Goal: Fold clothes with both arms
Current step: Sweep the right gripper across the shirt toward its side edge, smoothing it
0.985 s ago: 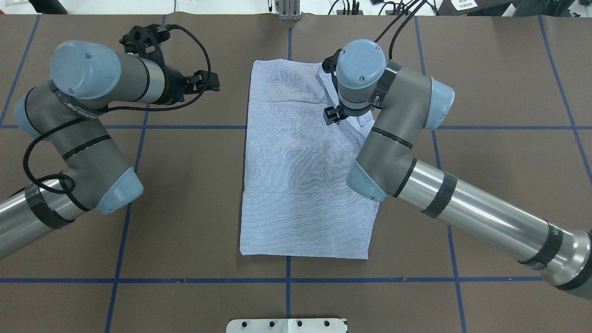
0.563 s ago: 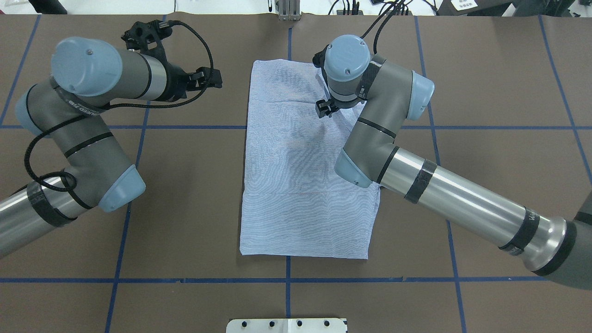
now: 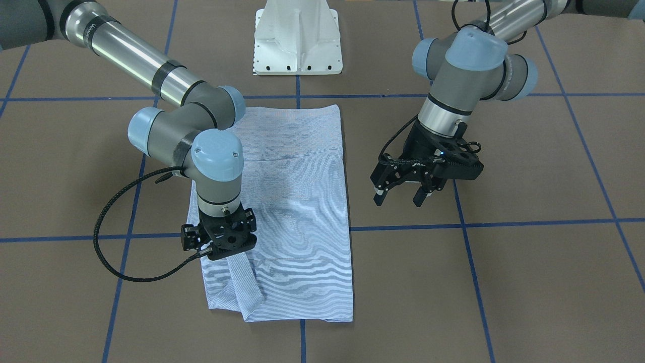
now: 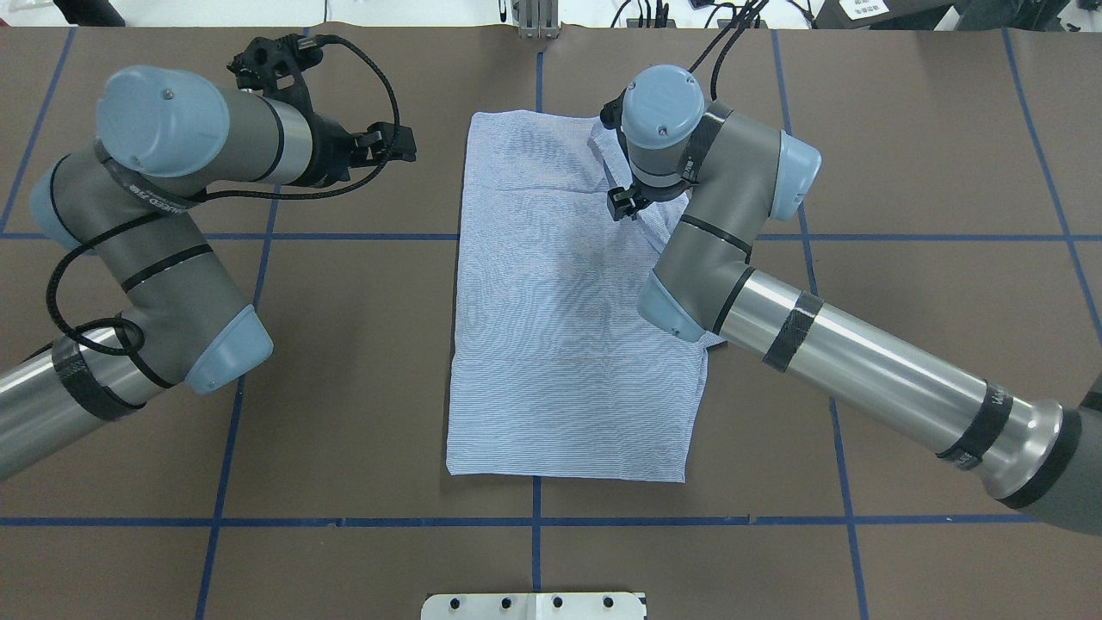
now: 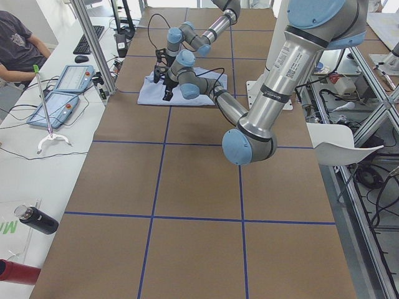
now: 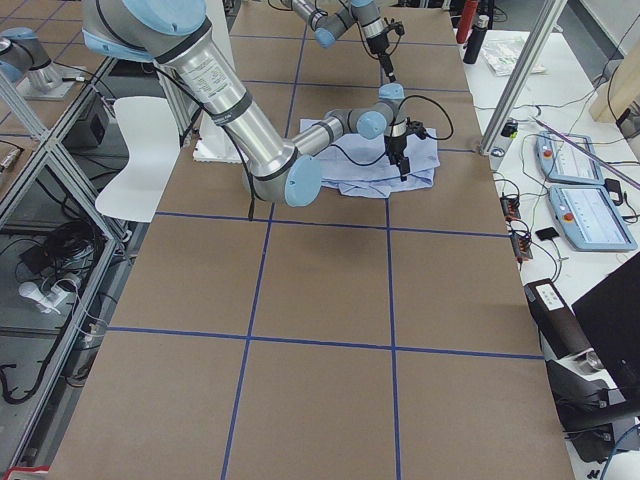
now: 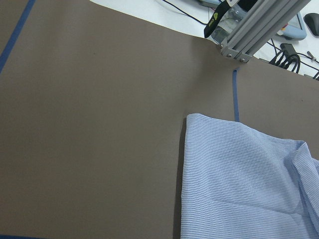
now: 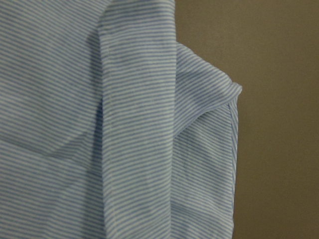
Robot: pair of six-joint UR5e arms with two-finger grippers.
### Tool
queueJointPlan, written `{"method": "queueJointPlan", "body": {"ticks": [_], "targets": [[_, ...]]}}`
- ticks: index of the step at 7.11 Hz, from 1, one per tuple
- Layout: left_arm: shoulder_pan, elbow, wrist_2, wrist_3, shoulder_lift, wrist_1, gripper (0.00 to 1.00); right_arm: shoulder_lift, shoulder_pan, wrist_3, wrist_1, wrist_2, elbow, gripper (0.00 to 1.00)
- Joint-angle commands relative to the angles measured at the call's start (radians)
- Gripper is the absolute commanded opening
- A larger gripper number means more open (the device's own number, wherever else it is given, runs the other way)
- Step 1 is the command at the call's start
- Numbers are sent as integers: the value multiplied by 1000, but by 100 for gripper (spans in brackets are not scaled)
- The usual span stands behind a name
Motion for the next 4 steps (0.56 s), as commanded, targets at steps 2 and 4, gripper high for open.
{"method": "queueJointPlan", "body": {"ticks": [2, 4], "targets": [[0, 0, 0, -2, -6, 0, 100, -37, 81, -106, 0, 42, -14, 100], [0, 0, -2, -2, -7, 0, 100, -70, 133, -159, 5, 88, -12, 100]]}}
